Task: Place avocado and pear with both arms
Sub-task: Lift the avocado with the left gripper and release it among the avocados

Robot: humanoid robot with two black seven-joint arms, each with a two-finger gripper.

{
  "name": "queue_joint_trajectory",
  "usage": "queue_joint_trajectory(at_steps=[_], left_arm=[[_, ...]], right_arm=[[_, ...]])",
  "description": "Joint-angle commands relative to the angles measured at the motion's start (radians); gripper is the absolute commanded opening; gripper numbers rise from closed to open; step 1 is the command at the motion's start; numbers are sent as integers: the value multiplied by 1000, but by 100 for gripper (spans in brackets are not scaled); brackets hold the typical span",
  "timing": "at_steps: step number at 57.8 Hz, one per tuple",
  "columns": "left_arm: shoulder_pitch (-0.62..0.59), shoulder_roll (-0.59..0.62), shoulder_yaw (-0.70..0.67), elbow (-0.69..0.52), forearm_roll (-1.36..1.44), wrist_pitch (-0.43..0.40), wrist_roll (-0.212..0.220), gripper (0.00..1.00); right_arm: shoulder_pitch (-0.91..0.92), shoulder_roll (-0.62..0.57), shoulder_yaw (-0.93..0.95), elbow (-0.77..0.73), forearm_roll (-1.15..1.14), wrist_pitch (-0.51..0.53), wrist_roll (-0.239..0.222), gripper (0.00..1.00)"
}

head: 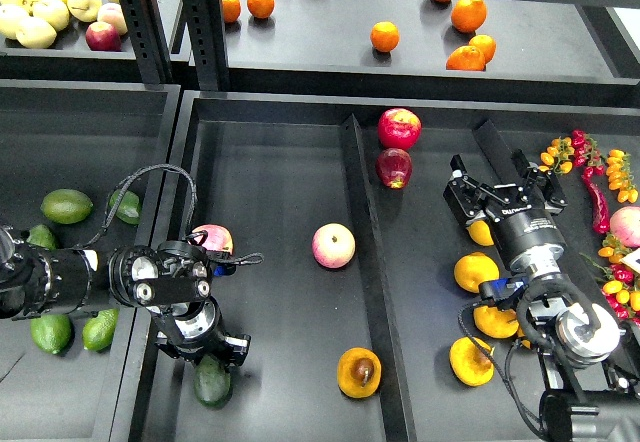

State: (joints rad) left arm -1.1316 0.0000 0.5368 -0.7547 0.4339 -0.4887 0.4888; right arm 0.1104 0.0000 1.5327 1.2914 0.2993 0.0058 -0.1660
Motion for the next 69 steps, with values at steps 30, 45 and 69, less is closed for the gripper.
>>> queue_joint_trajectory(at_steps=[30,45,69], left_arm=[[-192,54,-78,-11,-46,0,0,13],[-235,205,-139,-18,-46,0,0,13],[-191,531,-230,8,-61,0,0,15]], right_arm=[[-5,0,-5,0,1,6,0,99],[-6,0,-6,2,1,6,0,99],[-11,0,-16,3,1,25,-1,99]])
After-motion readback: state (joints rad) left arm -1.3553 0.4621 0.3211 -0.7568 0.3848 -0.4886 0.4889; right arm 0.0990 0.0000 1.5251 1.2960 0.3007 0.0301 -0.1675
